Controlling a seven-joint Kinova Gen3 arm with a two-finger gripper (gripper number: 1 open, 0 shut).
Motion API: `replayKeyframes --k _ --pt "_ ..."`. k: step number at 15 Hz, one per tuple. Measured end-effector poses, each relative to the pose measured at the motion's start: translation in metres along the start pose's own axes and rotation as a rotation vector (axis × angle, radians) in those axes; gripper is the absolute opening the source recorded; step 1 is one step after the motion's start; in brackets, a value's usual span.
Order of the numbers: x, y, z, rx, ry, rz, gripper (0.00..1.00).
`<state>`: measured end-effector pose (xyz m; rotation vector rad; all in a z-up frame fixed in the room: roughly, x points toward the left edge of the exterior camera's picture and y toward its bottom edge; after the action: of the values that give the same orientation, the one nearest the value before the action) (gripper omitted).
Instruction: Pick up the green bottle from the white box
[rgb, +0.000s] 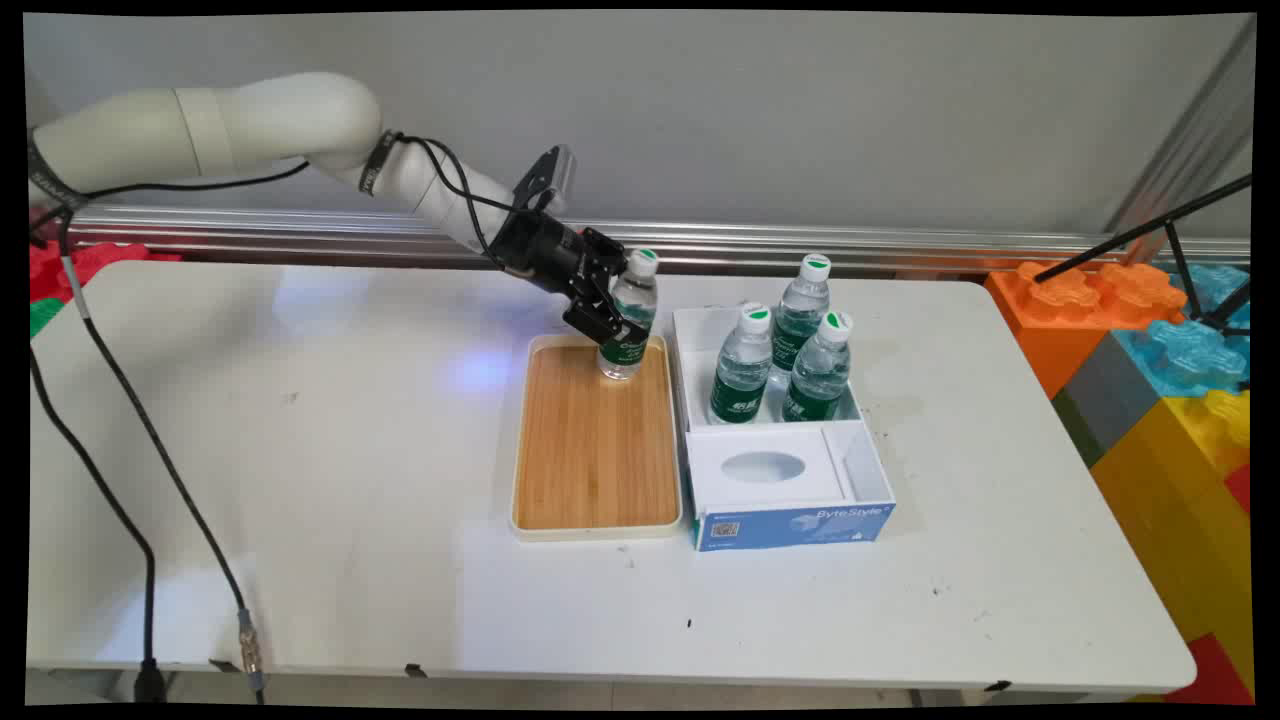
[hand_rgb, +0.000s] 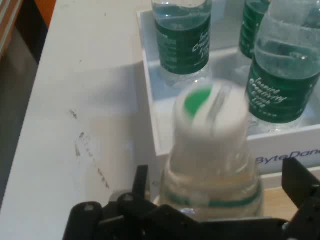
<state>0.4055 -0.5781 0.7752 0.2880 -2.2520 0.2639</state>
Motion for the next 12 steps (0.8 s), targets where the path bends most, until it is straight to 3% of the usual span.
replayKeyframes --k 5,12 --pt "0.028 0.008 -0.018 -0.003 -0.012 -0.005 1.0" --pt "0.119 0.012 -0.045 0.015 -0.025 0.026 1.0"
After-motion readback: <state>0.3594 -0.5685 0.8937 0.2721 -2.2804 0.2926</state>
